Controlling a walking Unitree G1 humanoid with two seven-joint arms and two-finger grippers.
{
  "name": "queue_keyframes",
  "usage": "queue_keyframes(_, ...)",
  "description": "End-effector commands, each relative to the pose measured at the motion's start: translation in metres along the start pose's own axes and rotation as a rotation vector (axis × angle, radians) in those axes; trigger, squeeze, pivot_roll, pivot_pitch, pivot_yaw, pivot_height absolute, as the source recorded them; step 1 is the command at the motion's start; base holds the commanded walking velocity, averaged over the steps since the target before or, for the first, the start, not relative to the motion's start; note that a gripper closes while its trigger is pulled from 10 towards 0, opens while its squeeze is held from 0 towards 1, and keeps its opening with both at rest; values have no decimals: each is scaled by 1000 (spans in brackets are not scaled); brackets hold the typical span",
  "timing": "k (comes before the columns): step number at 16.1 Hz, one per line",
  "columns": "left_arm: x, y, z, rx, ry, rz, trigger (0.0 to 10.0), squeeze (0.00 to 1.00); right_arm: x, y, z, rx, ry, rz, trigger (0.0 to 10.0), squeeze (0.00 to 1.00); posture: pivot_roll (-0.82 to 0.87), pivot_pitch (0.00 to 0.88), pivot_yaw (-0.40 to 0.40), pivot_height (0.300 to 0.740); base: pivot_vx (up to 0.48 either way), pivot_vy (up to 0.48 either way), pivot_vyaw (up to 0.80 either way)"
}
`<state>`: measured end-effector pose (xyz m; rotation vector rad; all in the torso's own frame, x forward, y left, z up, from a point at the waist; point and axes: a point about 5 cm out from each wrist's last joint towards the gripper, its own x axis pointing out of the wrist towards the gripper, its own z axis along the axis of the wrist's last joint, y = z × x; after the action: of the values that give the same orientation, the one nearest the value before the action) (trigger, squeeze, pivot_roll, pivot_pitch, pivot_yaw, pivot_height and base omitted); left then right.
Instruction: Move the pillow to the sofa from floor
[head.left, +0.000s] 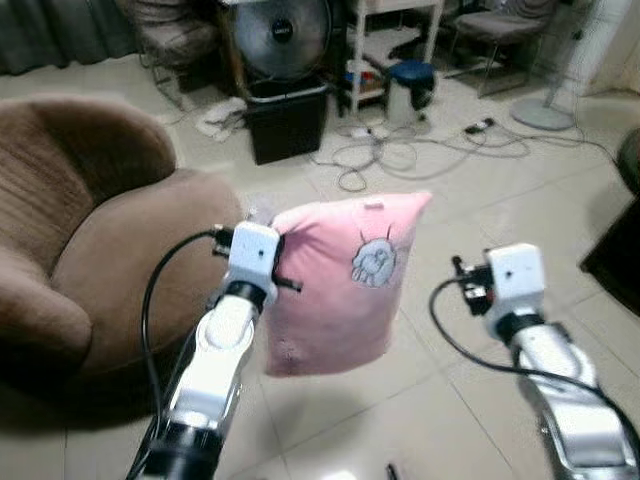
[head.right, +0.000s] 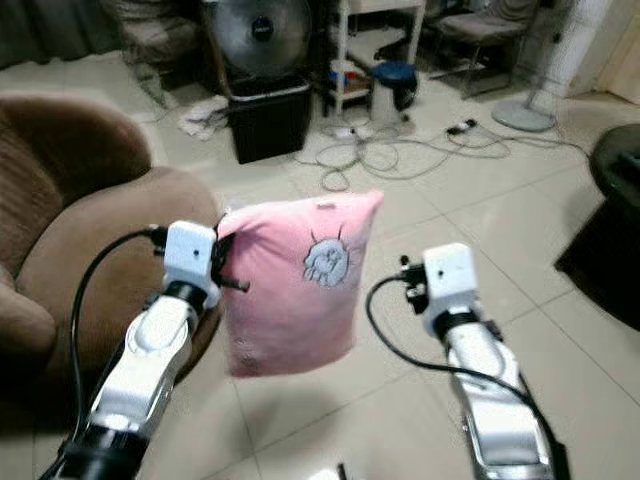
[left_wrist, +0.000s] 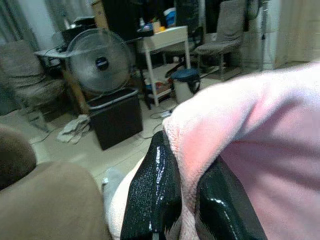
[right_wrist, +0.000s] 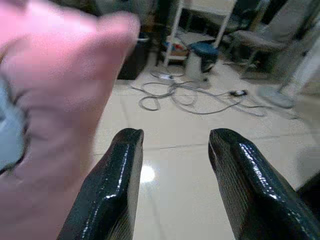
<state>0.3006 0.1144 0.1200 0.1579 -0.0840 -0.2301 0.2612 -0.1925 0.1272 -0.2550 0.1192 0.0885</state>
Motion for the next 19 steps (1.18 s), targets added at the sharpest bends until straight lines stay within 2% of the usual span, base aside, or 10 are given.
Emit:
queue_keyframes(1, 4, 4, 10, 6, -58, 6, 10000, 0, -2, -5, 11, -17, -24, -17, 10000, 0, -110, 0, 15, 740, 266, 0, 0)
queue_keyframes(3, 2, 8, 10, 2, -64, 19, 10000, 0, -1, -7, 17, -6, -36, -25, 10000, 0, -104, 0, 5, 740, 264, 0, 0)
queue_keyframes(5, -3, 9, 7, -4, -65, 21, 10000, 0, 6, 7, 1, 16, 9, 1, 10000, 0, -45, 0, 10, 740, 405, 0, 0)
queue_keyframes(9, -9, 17, 6, 7, -59, 63, 10000, 0, 10, 29, -10, 42, 46, 60, 10000, 0, -6, 0, 18, 740, 439, 0, 0)
queue_keyframes(13, -15, 25, 1, 29, -40, 87, 10000, 0, 16, 26, -15, 12, 42, 49, 10000, 0, 12, 0, 21, 740, 449, 0, 0)
queue_keyframes(19, -17, 26, 2, 37, -35, 87, 10000, 0, 16, 27, -20, 7, 46, 39, 10000, 0, 18, 0, 26, 740, 464, 0, 0)
